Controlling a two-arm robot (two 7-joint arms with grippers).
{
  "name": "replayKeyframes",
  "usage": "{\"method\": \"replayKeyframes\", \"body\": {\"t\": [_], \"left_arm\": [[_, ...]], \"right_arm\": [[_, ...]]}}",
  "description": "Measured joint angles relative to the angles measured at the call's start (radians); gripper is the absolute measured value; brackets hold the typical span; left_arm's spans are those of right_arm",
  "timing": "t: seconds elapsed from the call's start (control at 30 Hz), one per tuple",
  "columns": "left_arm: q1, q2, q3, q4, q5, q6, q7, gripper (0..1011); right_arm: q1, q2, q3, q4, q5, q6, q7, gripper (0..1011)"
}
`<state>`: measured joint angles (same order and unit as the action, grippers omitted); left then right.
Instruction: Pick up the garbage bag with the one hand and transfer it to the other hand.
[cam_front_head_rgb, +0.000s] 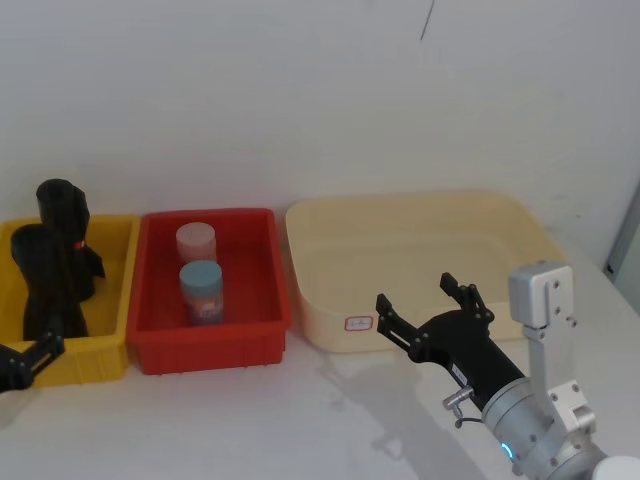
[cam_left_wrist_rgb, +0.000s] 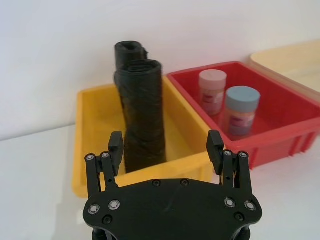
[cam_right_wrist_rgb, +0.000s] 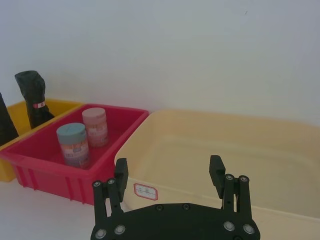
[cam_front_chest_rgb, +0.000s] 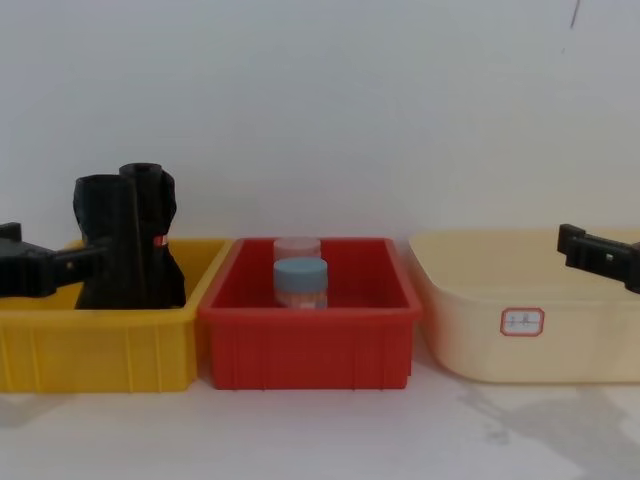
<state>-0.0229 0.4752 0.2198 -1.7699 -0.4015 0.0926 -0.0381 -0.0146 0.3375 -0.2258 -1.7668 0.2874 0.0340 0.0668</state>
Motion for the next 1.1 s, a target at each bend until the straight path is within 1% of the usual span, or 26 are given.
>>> {"method": "replayKeyframes", "body": {"t": [0.1, 0.3, 0.47, 0.5, 0.63, 0.73, 0.77, 0.87, 0.9, 1.1], "left_arm": [[-0.023, -0.001, -0.010, 0.027, -0.011, 0.010, -0.012, 1001], [-0.064, -0.009, -0.009, 0.072, -0.019, 0.023, -0.033, 1001], [-0.113, -0.024, 0.004, 0.126, -0.021, 0.036, -0.056, 1001], [-0.130, -0.030, 0.009, 0.146, -0.021, 0.039, -0.063, 1001], [-0.162, -0.041, 0.018, 0.179, -0.020, 0.044, -0.075, 1001], [-0.202, -0.054, 0.032, 0.228, -0.014, 0.048, -0.091, 1001], [-0.202, -0.054, 0.032, 0.228, -0.014, 0.048, -0.091, 1001], [-0.232, -0.063, 0.042, 0.262, -0.007, 0.051, -0.103, 1001], [-0.250, -0.067, 0.047, 0.281, -0.003, 0.053, -0.110, 1001], [-0.302, -0.079, 0.062, 0.336, 0.015, 0.055, -0.125, 1001]], "right_arm": [[0.000, 0.000, 0.000, 0.000, 0.000, 0.000, 0.000, 1001], [0.000, 0.000, 0.000, 0.000, 0.000, 0.000, 0.000, 1001], [0.000, 0.000, 0.000, 0.000, 0.000, 0.000, 0.000, 1000], [0.000, 0.000, 0.000, 0.000, 0.000, 0.000, 0.000, 1000], [0.000, 0.000, 0.000, 0.000, 0.000, 0.000, 0.000, 1000], [0.000, 0.000, 0.000, 0.000, 0.000, 0.000, 0.000, 1001], [0.000, 0.000, 0.000, 0.000, 0.000, 0.000, 0.000, 1000], [0.000, 0.000, 0.000, 0.000, 0.000, 0.000, 0.000, 1000], [0.000, 0.000, 0.000, 0.000, 0.000, 0.000, 0.000, 1001], [0.000, 0.000, 0.000, 0.000, 0.000, 0.000, 0.000, 1001]]}}
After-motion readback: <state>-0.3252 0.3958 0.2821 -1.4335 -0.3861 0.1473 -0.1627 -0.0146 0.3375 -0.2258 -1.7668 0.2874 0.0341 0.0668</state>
